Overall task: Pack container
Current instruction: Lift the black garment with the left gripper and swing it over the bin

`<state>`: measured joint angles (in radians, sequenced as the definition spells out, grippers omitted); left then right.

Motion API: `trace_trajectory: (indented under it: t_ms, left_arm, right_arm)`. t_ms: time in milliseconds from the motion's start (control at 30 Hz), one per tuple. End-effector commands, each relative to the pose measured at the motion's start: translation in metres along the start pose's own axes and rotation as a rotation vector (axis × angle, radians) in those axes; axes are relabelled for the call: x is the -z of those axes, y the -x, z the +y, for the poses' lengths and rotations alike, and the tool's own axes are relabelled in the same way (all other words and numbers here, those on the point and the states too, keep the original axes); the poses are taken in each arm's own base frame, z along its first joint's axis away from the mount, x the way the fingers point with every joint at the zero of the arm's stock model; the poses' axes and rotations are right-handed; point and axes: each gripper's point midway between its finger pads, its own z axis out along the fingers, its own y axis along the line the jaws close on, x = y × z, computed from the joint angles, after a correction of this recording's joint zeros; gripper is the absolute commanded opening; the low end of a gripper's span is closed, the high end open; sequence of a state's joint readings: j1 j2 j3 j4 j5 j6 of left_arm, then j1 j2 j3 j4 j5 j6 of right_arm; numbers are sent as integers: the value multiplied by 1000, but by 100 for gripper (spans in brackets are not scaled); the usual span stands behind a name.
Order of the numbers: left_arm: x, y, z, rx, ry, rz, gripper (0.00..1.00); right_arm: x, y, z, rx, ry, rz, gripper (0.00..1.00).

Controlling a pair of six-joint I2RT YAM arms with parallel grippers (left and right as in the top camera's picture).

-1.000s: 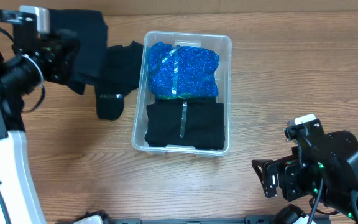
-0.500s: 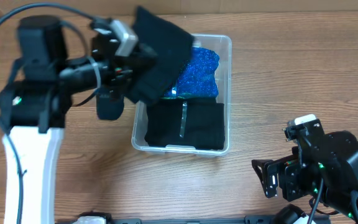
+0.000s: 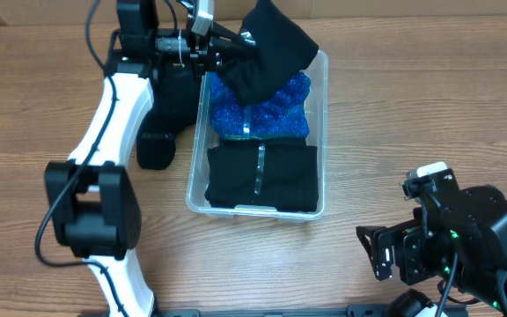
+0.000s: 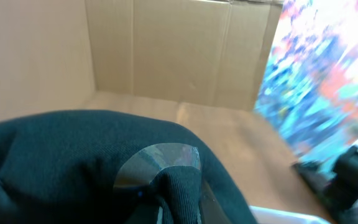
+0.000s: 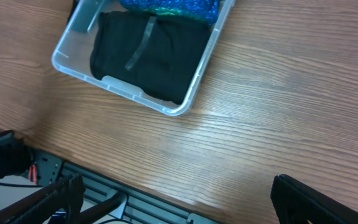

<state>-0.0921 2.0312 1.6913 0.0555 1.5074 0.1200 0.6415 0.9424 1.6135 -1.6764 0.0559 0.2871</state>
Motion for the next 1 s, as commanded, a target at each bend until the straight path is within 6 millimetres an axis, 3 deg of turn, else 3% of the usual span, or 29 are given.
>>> trace_trajectory:
  t_ms: [0,100,200,333,433,533,600,667,733,833,967]
  left_arm:
    - [0,-7,-4,193,-75,-2,4]
    - [-3,-7,-5,231,-81,1,5]
    - [-21,-11,-9,264,-94,14,4]
    - [-35,-19,28,213,141,33,4]
    - [-35,-25,31,170,160,52,4]
    - [-39,-46,22,228,170,116,4]
    - [-43,-81,10,130,246,308,4]
    - [-39,-90,0,2,301,462,4]
    - [-35,-68,-16,-43,321,476,4]
    - [-6,-49,-30,-79,313,449,4]
    - [19,-59,-46,-127,238,463,4]
  right_arm:
    - [1,1,0,3,1,-9,100]
    - [1,1,0,3,1,-9,100]
    - [1,1,0,3,1,-9,100]
    - [1,1,0,3,1,-9,100]
    - [1,1,0,3,1,-9,100]
    - [1,1,0,2,1,-9,100]
    - [1,1,0,2,1,-9,100]
    - [1,1,0,3,1,-9,100]
    - [1,1,0,2,1,-9,100]
    - [1,1,0,3,1,-9,100]
    - [1,1,0,3,1,-9,100]
